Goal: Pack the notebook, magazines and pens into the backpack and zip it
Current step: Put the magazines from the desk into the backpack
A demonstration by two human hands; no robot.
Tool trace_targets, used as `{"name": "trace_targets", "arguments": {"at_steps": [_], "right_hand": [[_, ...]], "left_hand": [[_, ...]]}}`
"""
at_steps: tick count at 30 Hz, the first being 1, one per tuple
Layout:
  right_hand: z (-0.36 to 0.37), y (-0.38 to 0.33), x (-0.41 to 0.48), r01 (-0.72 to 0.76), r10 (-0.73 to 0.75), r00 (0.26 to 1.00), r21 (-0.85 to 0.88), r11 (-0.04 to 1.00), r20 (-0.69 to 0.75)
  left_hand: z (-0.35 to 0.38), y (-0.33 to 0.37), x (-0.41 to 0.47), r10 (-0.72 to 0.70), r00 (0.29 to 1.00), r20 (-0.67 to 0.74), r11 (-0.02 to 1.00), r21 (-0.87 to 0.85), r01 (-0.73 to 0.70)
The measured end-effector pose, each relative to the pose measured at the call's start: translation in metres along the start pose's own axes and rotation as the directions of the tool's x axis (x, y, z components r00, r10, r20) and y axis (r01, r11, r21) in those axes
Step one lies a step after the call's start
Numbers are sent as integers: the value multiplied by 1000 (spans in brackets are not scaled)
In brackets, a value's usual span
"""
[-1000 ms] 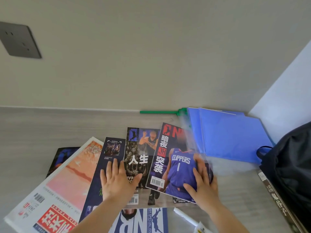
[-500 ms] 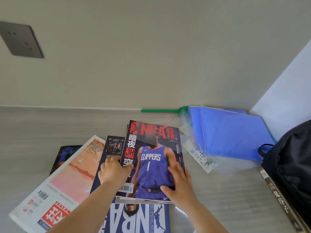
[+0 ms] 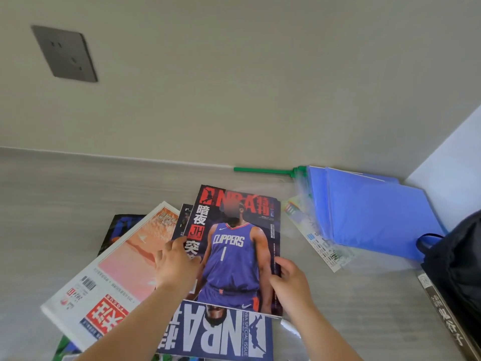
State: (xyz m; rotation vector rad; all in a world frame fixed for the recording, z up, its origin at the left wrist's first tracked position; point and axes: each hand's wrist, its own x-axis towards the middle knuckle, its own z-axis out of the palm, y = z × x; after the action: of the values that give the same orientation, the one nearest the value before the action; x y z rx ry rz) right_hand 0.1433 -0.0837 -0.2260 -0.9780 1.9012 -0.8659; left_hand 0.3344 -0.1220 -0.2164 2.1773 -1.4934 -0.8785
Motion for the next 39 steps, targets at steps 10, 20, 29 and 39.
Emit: {"name": "trace_targets", "arguments": {"at_steps": [10,20,29,39], "right_hand": [[28,-12,-19,60,-49,991,-84,995,127],[22,-29,3,-204,177,974,203,958,141],[31,-34,15,-252,219,955,156,955,201],[31,-54,11,-75,-35,951,339,938,308]], "left_hand": [[-36,-52,-6,-66,997,35,991,-118,69],[-46,-29,15,-131,988,79,952,-268,147],[-54,-27,29,-73,953,294,895,-401,192],[-93,-17,-10,335,940,-69,705,-643,-299]]}}
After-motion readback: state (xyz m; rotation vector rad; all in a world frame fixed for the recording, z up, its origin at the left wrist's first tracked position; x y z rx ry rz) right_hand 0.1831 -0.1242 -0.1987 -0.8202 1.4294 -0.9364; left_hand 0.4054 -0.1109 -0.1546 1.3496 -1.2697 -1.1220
